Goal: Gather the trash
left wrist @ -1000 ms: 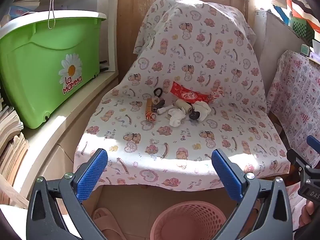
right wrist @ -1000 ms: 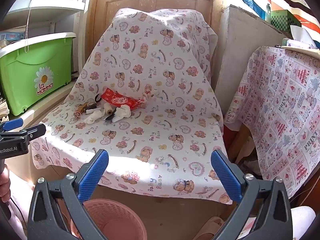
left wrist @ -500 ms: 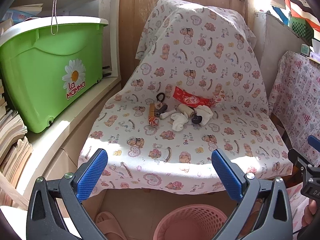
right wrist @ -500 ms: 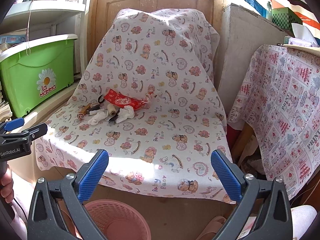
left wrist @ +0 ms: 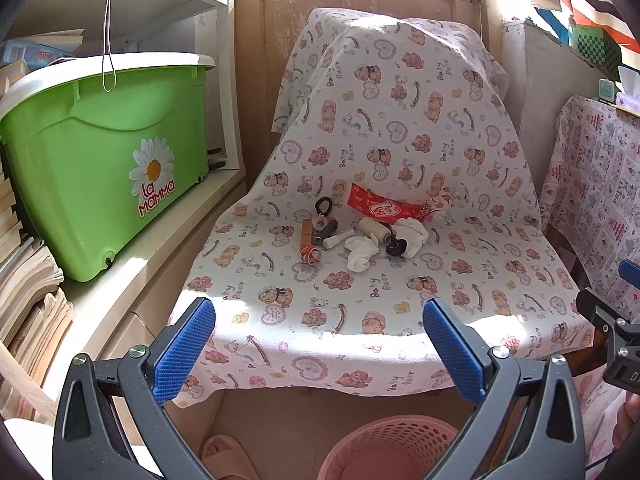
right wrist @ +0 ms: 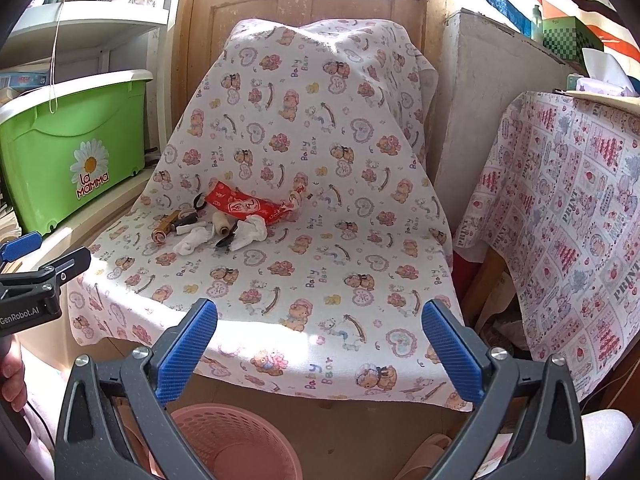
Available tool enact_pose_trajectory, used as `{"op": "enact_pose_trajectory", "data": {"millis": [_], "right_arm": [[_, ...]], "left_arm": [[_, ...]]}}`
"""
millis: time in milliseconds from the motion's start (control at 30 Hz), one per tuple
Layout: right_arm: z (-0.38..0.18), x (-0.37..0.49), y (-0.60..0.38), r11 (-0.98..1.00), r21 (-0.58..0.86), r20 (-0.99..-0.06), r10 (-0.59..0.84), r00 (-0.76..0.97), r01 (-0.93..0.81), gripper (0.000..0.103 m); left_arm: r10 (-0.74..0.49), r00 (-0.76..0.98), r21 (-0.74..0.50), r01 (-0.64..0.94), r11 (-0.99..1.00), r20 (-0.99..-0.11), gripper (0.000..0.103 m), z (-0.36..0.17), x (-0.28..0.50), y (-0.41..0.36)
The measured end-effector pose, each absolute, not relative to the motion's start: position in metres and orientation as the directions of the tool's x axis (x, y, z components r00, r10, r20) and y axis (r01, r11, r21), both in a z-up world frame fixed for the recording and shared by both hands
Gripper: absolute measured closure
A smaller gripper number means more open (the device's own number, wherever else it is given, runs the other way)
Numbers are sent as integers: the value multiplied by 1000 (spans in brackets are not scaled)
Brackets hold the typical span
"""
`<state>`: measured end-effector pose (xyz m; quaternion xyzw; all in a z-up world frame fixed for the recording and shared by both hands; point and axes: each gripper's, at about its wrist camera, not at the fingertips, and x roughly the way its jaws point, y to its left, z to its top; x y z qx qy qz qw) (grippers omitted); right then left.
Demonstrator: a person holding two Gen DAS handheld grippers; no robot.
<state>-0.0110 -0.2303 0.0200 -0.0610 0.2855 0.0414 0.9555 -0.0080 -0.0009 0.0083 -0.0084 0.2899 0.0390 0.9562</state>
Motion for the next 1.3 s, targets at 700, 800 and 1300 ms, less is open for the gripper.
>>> {"op": "enact_pose_trajectory", "data": {"millis": [700, 800, 1300], "right_arm": [[20, -14, -228, 987, -104, -553, 42, 832, -119, 0], [20, -14, -228, 987, -105, -553, 42, 832, -119, 0], [17, -12, -227, 988, -104, -556, 34, 831, -110, 0]], "left_arm": [[84, 827, 22, -86, 996, -556, 0, 7, -10, 1], [85, 825, 27, -84, 996, -558, 0, 7, -9, 1], [94, 839, 55, -77, 996, -536, 0, 10, -11, -5]]}}
